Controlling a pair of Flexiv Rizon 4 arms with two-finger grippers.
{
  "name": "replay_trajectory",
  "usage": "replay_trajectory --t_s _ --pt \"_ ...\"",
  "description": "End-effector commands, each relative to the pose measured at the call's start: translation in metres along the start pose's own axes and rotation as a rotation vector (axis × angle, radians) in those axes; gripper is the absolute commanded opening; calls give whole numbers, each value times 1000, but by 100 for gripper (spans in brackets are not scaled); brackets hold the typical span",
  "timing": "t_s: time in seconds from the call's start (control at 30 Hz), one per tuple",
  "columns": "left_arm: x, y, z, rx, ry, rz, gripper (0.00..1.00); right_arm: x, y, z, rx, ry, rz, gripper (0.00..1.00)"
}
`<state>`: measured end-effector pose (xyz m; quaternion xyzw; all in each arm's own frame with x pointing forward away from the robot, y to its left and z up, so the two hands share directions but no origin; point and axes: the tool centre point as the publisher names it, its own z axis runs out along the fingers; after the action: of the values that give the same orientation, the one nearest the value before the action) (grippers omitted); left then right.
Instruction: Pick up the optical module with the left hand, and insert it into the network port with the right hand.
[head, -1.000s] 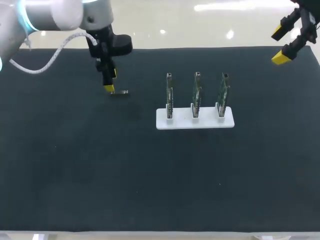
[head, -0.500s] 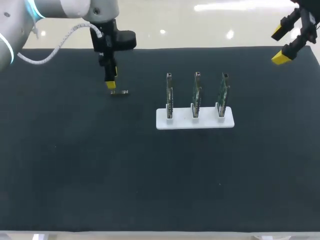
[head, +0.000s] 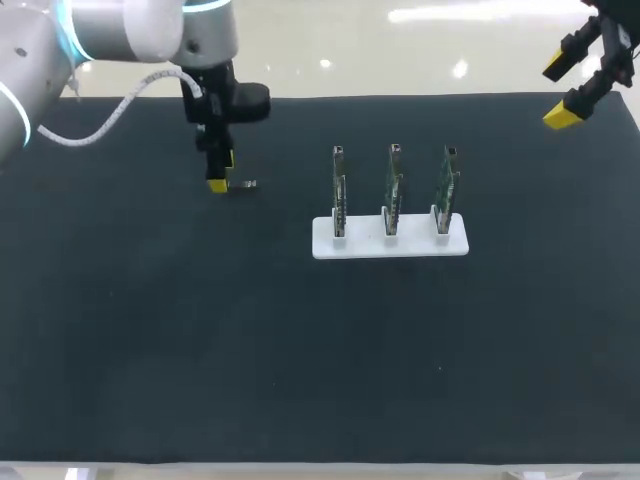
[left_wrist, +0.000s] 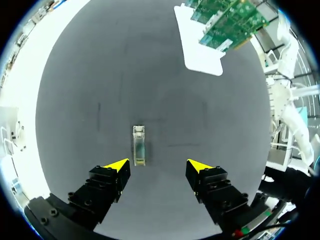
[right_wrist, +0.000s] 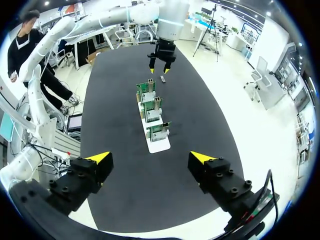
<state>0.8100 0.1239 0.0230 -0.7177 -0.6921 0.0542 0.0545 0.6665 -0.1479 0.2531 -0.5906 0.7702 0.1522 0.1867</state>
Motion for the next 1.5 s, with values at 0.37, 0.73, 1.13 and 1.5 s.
replay_trajectory --t_s 0.37,0.73,1.13,1.5 --pt "-5 21 11 -23 41 45 100 0 0 0 0 -2 0 100" --pt "-7 28 19 -29 42 67 100 0 0 0 0 -2 0 100" --pt "-3 29 25 -35 50 74 100 0 0 0 0 -2 0 100" --pt "0 29 30 -31 38 65 100 0 0 0 0 -2 0 100"
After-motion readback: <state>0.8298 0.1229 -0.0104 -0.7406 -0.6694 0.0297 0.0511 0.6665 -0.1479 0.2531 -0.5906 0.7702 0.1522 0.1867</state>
